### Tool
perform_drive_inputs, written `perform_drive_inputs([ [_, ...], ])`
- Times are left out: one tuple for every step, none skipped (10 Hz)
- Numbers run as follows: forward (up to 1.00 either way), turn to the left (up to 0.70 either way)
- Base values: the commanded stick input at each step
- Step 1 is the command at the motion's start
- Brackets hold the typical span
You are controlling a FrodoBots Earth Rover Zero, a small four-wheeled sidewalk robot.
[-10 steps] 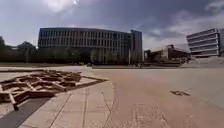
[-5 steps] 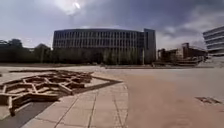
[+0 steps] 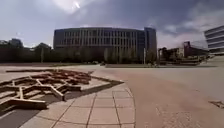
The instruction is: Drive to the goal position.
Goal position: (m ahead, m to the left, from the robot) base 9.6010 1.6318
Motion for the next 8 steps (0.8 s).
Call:
perform_drive_inputs([
  [0.7, -0.01],
  [0.7, -0.01],
  [0.7, -0.01],
  [0.7, -0.01],
  [0.7, -0.01],
  [0.7, -0.01],
  [0.7, -0.01],
  [0.7, -0.01],
])
